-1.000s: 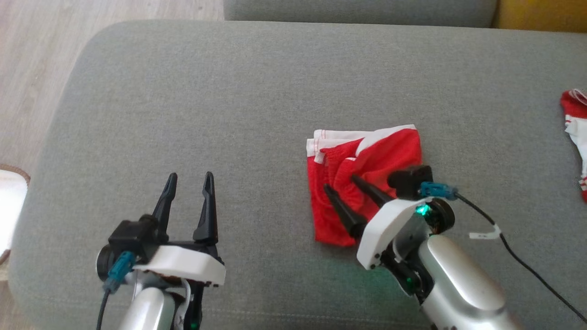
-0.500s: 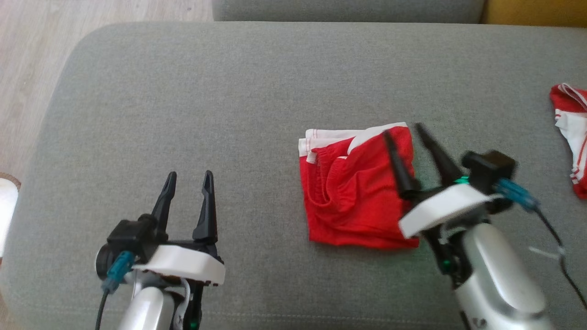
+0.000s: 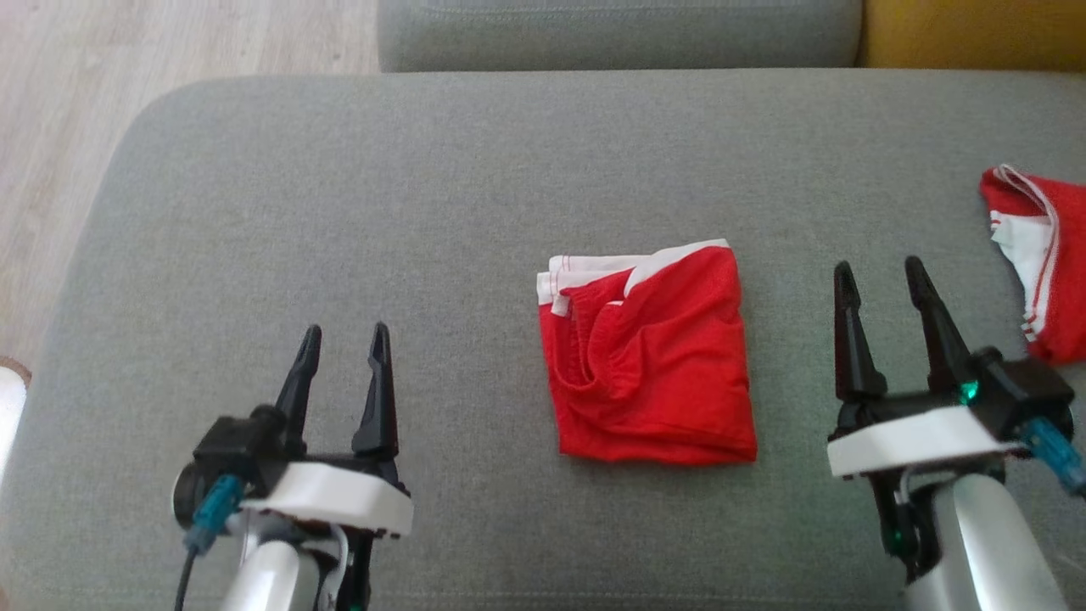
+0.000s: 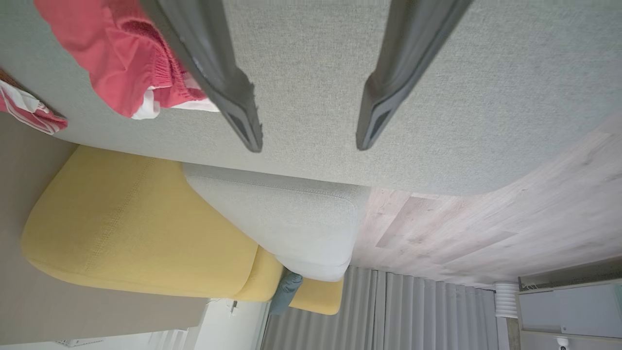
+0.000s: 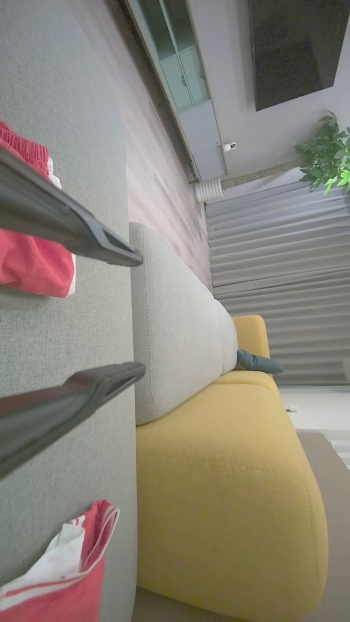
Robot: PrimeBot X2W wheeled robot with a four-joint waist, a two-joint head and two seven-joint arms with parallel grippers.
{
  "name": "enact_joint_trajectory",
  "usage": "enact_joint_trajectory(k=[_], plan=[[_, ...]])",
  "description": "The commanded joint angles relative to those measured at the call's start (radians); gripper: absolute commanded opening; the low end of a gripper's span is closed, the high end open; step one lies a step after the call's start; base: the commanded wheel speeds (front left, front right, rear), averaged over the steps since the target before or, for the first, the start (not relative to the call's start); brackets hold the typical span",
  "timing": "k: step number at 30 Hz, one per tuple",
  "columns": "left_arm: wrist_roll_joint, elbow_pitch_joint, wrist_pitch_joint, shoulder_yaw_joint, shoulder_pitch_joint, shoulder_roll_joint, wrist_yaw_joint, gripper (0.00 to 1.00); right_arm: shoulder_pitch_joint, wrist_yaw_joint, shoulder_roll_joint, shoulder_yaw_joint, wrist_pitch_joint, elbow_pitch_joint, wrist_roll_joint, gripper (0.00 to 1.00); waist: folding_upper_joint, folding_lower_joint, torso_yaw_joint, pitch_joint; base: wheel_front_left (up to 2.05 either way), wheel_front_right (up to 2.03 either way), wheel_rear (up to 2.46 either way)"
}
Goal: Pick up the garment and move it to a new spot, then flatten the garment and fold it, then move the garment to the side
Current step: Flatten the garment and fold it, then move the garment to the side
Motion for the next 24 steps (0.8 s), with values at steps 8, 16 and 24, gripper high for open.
enact_joint_trajectory(k=[8,16,24], plan=[[-0.013,-0.040,-0.012,0.027,0.011,0.001,0.003,1.00,0.024,0.007,0.003,0.009,-0.027,-0.042,0.003,1.00,0.0000,0.0000,-0.006,-0.029,0.00,0.00,0.00],[-0.013,-0.034,-0.012,0.022,0.017,0.001,0.001,1.00,0.031,0.007,0.003,0.007,-0.021,-0.030,0.009,1.00,0.0000,0.0000,-0.005,-0.037,0.00,0.00,0.00],[-0.011,-0.032,-0.012,0.019,0.015,0.001,0.001,1.00,0.031,0.007,0.003,0.008,-0.014,-0.024,0.008,1.00,0.0000,0.0000,-0.006,-0.034,0.00,0.00,0.00]])
